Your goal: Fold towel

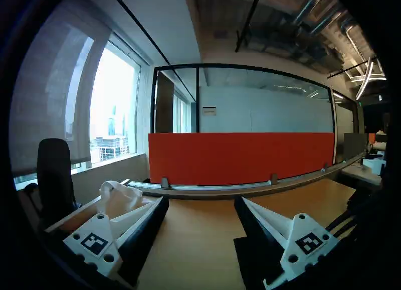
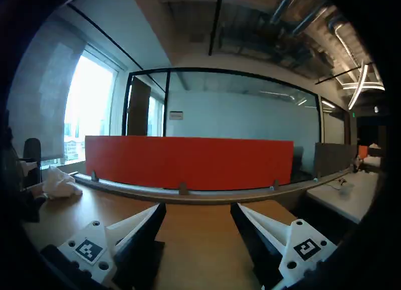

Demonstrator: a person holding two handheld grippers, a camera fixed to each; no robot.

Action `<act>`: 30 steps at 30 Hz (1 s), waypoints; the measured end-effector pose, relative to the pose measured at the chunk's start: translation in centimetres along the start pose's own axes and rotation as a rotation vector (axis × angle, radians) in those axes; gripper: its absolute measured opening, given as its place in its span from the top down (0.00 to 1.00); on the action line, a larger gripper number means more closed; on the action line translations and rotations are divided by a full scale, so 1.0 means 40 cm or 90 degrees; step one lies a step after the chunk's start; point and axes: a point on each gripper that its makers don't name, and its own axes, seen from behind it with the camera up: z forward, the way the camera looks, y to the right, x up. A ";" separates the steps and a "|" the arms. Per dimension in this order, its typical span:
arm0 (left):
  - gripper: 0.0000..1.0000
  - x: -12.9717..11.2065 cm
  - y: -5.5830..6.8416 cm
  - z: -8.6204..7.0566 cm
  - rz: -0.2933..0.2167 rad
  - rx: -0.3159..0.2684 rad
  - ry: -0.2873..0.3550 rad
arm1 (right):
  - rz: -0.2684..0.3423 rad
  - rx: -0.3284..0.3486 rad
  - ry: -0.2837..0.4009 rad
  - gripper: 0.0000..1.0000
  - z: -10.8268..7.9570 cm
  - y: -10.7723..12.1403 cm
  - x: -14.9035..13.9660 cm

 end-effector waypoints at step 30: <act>0.03 0.048 0.136 -0.007 0.070 -0.157 -0.086 | -0.068 0.124 -0.061 0.00 0.002 -0.075 0.090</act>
